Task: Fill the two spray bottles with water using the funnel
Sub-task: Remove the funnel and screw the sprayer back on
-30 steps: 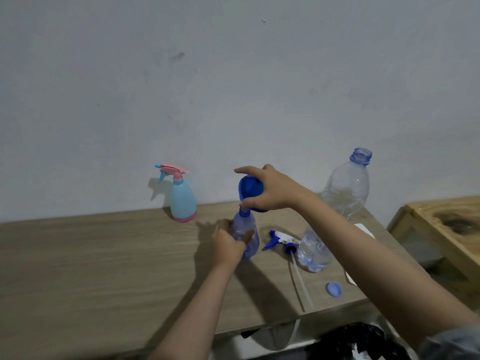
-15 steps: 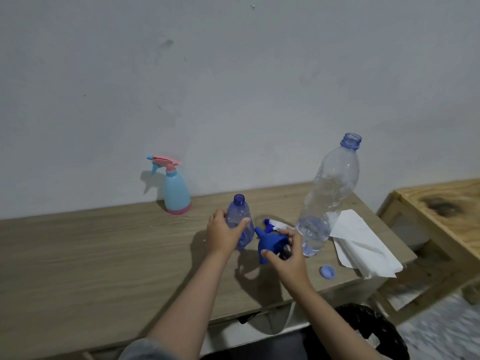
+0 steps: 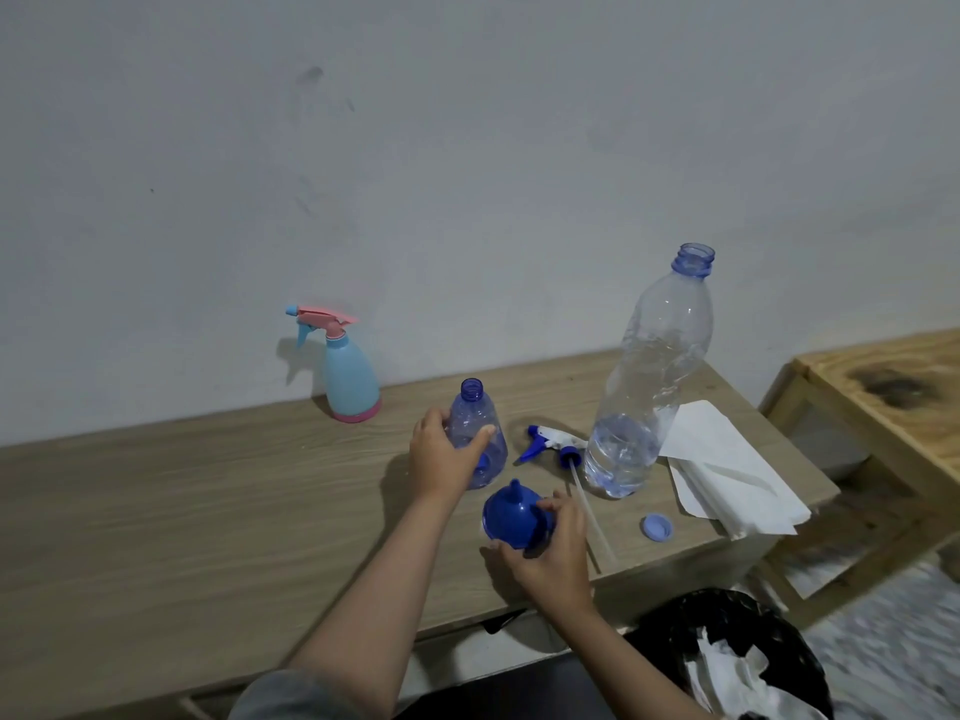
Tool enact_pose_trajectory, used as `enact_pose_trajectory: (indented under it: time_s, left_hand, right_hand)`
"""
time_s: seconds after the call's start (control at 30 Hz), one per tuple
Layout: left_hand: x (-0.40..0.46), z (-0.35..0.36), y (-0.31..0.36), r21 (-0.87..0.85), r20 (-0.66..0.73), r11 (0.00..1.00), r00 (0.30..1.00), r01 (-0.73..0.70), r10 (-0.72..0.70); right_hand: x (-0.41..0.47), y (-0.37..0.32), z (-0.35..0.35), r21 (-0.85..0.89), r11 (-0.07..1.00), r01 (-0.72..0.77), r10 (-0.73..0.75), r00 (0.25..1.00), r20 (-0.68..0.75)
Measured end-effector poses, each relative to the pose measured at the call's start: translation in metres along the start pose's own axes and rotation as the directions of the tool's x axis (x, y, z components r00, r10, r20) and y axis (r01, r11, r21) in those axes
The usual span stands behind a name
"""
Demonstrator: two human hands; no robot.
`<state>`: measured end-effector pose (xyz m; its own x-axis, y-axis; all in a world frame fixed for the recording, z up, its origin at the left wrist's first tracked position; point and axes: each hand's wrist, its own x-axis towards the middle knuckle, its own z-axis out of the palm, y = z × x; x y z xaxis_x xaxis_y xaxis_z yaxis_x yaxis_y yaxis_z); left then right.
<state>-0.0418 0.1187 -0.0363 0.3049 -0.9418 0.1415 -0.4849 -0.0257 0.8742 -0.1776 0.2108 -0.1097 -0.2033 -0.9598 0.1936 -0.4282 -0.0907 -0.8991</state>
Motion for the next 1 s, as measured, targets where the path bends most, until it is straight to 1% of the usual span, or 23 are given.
enact_pose_trajectory:
  time_s: [0.1, 0.17, 0.23, 0.3, 0.37, 0.47, 0.57, 0.7, 0.8, 0.93, 1.0]
  left_hand:
    - [-0.001, 0.000, 0.000, 0.007, 0.004, 1.000, 1.000, 0.002, -0.002]
    - [-0.002, 0.000, -0.001, 0.001, -0.005, 1.000, 1.000, 0.006, -0.006]
    - [-0.001, 0.001, -0.001, -0.002, -0.005, 1.000, 1.000, 0.011, -0.011]
    - [-0.002, 0.000, 0.000, 0.015, 0.005, 1.000, 1.000, 0.021, -0.022]
    - [-0.003, -0.002, 0.002, 0.043, 0.009, 0.999, 1.000, 0.015, -0.015]
    - [-0.005, -0.004, 0.003, 0.062, 0.009, 0.998, 1.000, 0.008, -0.008]
    - [-0.005, -0.004, 0.004, 0.050, 0.004, 0.999, 1.000, 0.010, -0.011]
    - [-0.006, -0.004, 0.003, 0.050, -0.001, 0.999, 1.000, 0.009, -0.009]
    - [-0.007, -0.005, 0.004, 0.077, 0.003, 0.997, 1.000, 0.010, -0.010]
    - [-0.007, -0.006, 0.004, 0.085, 0.004, 0.996, 1.000, 0.012, -0.013]
    - [-0.008, -0.006, 0.004, 0.073, -0.001, 0.997, 1.000, 0.022, -0.022]
  right_hand:
    - [0.002, -0.008, -0.004, -0.003, 0.997, 0.082, -0.082, 0.992, -0.095]
    - [0.013, -0.017, -0.009, -0.001, 0.985, 0.174, -0.171, 0.971, -0.166]
    - [0.034, -0.024, -0.012, -0.027, 0.977, 0.211, -0.212, 0.957, -0.197]
    - [0.060, -0.030, -0.012, -0.069, 0.987, 0.146, -0.156, 0.970, -0.188]
    - [0.086, -0.030, -0.009, -0.173, 0.985, 0.019, -0.043, 0.989, -0.139]
    - [0.116, -0.024, -0.004, -0.324, 0.937, -0.131, 0.131, 0.991, -0.022]
    - [0.135, -0.021, -0.002, -0.437, 0.877, -0.201, 0.243, 0.969, 0.043]
    - [0.153, -0.024, 0.002, -0.662, 0.715, -0.225, 0.390, 0.914, 0.110]
    - [0.157, -0.024, 0.008, -0.754, 0.627, -0.197, 0.438, 0.890, 0.131]
    - [0.152, -0.017, 0.012, -0.806, 0.586, -0.082, 0.382, 0.905, 0.186]
    - [0.153, -0.016, 0.011, -0.796, 0.600, -0.074, 0.369, 0.909, 0.194]
